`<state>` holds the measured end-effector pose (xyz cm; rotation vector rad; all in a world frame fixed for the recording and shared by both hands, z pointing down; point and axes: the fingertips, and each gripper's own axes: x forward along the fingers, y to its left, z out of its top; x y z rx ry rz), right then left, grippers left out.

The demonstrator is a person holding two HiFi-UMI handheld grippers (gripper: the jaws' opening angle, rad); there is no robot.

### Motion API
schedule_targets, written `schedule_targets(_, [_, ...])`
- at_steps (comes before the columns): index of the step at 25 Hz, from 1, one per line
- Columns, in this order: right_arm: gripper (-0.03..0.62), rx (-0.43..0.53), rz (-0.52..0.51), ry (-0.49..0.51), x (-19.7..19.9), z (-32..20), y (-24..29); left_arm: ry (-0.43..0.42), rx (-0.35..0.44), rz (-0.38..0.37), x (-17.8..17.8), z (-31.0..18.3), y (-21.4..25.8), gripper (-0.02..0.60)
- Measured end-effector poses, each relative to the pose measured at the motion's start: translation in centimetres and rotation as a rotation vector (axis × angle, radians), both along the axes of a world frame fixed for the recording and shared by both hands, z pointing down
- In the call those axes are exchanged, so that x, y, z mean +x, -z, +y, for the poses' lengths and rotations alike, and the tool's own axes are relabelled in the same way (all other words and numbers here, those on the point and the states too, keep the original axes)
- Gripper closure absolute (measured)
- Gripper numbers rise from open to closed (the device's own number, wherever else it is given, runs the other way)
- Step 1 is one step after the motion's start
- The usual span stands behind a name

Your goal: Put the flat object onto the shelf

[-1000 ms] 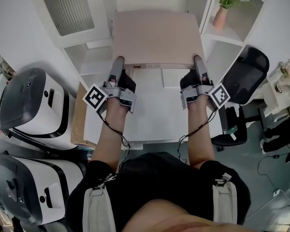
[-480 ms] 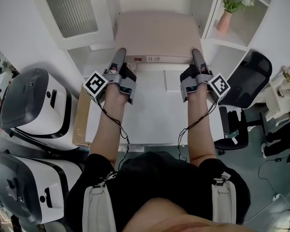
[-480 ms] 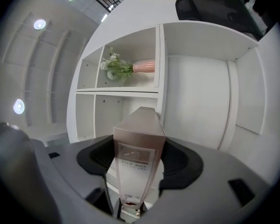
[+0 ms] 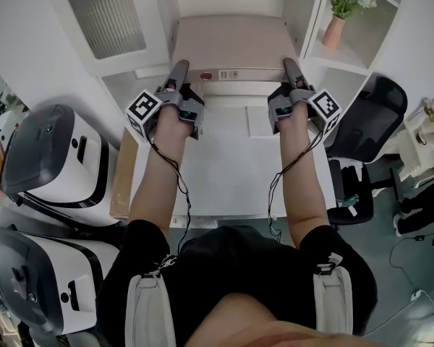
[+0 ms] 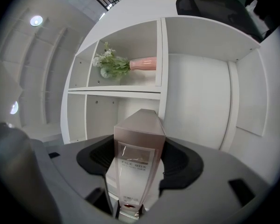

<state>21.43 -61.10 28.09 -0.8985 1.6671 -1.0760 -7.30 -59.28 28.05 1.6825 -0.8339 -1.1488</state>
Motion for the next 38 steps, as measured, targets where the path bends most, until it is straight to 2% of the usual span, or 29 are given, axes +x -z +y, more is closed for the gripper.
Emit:
schedule_targets(11, [0.298, -0.048, 0.014, 0.005, -0.1, -2.5, 0.5, 0.011, -0.045, -0.018, 0.0, -3.0, 0.8, 0.291])
schedule_targets(16, [0.29, -0.056, 0.051, -0.03, 0.3, -4.5, 1.3, 0.018, -0.07, -0.049, 0.2, -5.1, 1.4, 0.287])
schedule_targets(26, [0.279, -0.12, 0.114, -0.108, 0.9, -6.6, 1.8, 0.086, -0.104, -0.114, 0.1, -6.9, 1.9, 0.268])
schedule_targets(29, [0.277, -0.145, 0.141, -0.133, 1.0, -6.9, 1.6, 0.123, -0.14, -0.126, 0.0, -7.3, 1.7, 0.267])
schedule_targets(31, [0.267, -0.161, 0.191, -0.178, 1.1, -6.8, 1.7, 0.161, -0.171, -0.146, -0.1, -7.5, 1.7, 0.267])
schedule_targets(34, [0.244, -0.178, 0.326, -0.309, 1.8, -6.7, 2.1, 0.199, -0.214, -0.182, -0.1, -7.7, 1.8, 0.261])
schedule_targets(38, [0.233, -0.164, 0.495, -0.399, 2.5, -6.9, 2.8, 0.254, -0.264, -0.184, -0.1, -7.8, 1.5, 0.258])
